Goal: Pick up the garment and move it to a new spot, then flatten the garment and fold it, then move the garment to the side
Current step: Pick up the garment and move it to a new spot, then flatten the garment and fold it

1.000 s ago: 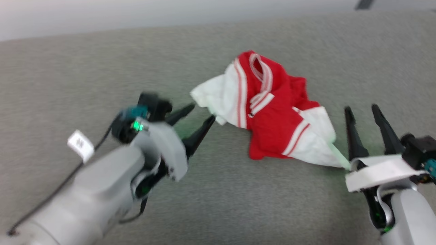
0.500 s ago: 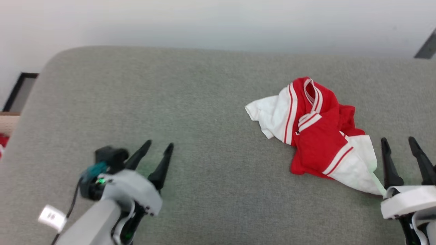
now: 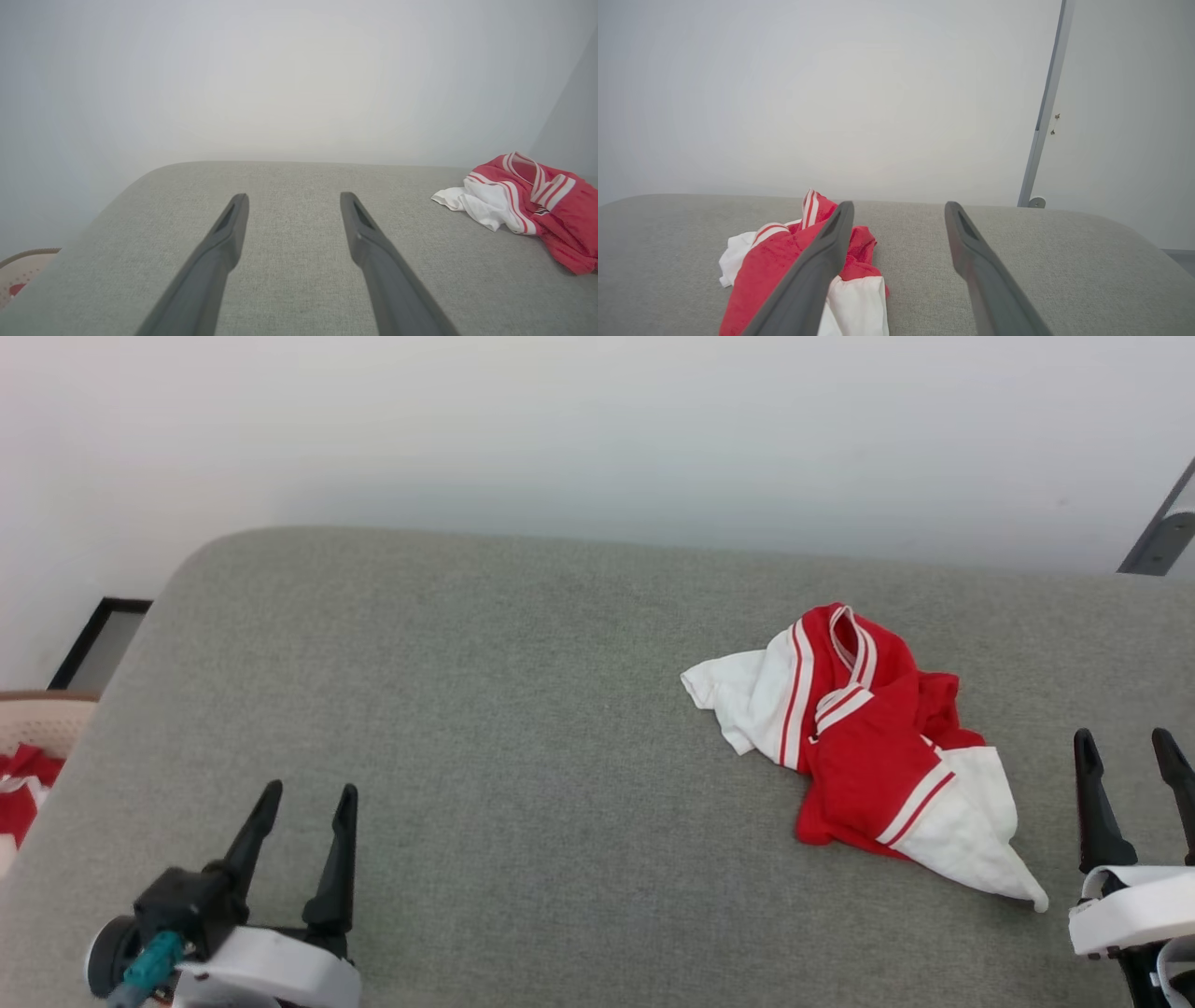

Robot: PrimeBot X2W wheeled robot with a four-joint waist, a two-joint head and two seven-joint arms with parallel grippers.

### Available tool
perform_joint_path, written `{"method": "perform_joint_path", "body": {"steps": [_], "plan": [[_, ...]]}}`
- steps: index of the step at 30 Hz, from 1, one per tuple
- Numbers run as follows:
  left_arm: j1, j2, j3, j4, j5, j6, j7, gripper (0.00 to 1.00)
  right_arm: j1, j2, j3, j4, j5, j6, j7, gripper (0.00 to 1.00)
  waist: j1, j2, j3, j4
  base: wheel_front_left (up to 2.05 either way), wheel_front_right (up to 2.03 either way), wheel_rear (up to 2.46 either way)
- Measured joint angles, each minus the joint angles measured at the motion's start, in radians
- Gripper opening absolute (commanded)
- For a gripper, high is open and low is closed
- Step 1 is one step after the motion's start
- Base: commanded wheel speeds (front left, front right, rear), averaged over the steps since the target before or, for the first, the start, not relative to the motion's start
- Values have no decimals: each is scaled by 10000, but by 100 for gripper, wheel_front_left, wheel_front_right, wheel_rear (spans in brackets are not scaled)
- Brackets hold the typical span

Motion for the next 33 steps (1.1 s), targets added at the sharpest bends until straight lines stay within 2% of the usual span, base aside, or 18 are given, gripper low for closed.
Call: {"method": "perform_joint_path", "body": {"steps": [9, 23, 29, 33], "plan": [[733, -882, 899, -462, 1373, -522, 0, 100, 217, 142, 31, -257, 52, 0, 0, 100, 0, 0, -227, -253, 0, 0, 0], [789, -1503, 1565, -360, 1885, -965, 0, 100, 196, 167, 222, -221, 46, 0, 0, 100, 0, 0, -141, -326, 0, 0, 0], [-220, -1185, 1091, 100, 1630, -1053, 123, 100, -113, 261, 405, -408, 48, 0, 2, 100, 0, 0, 200, -470, 0, 0, 0], [-1909, -529, -27, 803, 1035, -1087, 1601, 100, -231, 466, 568, -476, 54, 0, 2, 100, 0, 0, 530, -739, 0, 0, 0]]}}
